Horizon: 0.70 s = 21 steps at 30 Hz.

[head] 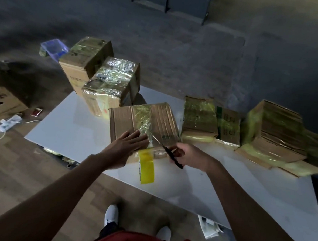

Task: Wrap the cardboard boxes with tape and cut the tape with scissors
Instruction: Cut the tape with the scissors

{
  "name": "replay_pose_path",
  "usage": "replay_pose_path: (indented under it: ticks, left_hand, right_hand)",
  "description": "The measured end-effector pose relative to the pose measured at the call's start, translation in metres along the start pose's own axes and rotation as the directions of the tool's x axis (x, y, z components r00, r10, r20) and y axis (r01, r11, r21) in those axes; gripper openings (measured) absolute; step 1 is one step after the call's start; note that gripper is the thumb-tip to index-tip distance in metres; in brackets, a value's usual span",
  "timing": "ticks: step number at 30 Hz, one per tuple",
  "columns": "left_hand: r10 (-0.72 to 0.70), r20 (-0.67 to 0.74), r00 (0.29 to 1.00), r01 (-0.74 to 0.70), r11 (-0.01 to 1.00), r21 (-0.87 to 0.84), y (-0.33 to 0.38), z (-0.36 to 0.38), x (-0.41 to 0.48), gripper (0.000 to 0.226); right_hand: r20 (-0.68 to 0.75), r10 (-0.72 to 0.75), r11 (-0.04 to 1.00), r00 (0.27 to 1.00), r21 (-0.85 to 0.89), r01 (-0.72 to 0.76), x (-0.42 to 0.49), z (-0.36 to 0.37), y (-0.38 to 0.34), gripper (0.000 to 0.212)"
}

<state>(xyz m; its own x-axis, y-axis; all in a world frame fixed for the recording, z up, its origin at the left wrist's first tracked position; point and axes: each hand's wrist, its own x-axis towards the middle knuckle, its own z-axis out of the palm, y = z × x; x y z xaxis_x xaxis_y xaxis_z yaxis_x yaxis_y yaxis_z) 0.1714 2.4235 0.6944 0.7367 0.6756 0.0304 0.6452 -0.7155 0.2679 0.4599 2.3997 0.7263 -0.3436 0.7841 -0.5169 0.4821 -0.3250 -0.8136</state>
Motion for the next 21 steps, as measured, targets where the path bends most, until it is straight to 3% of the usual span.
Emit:
replay_pose_path:
  ticks: [3, 6, 9, 11, 14, 17, 21]
  left_hand:
    - [0.024, -0.046, 0.999, -0.021, 0.998, 0.067, -0.005, -0.009, 0.003, 0.074]
    - [-0.055, -0.197, 0.979, 0.071, 0.995, 0.075, 0.008, -0.009, -0.001, 0.056]
    - [-0.188, -0.375, 0.908, 0.219, 0.975, 0.043, 0.03, -0.003, -0.009, 0.037]
    - [-0.379, -0.405, 0.832, 0.353, 0.925, -0.142, 0.046, 0.001, -0.014, 0.023]
    - [-0.667, -0.26, 0.698, 0.54, 0.729, -0.42, 0.067, 0.008, -0.016, 0.014]
    - [-0.769, -0.023, 0.638, 0.652, 0.556, -0.515, 0.082, 0.016, -0.012, 0.021]
    - [-0.831, 0.212, 0.514, 0.647, 0.214, -0.732, 0.079, 0.014, -0.009, 0.038]
  right_hand:
    - [0.026, -0.014, 0.999, 1.0, -0.032, 0.015, 0.0, -0.001, -0.001, 0.026]
    - [0.064, 0.005, 0.99, 0.998, -0.144, 0.005, -0.001, -0.006, -0.005, 0.026]
    - [0.097, 0.058, 0.974, 0.994, -0.224, -0.035, -0.003, -0.012, -0.008, 0.032]
    - [0.112, 0.086, 0.955, 0.99, -0.291, -0.05, -0.005, -0.017, -0.011, 0.034]
    - [0.14, 0.131, 0.908, 0.981, -0.414, -0.062, -0.006, -0.023, -0.016, 0.032]
    - [0.154, 0.169, 0.882, 0.974, -0.464, -0.08, -0.004, -0.026, -0.019, 0.032]
    - [0.134, 0.209, 0.869, 0.969, -0.48, -0.121, -0.004, -0.03, -0.016, 0.03]
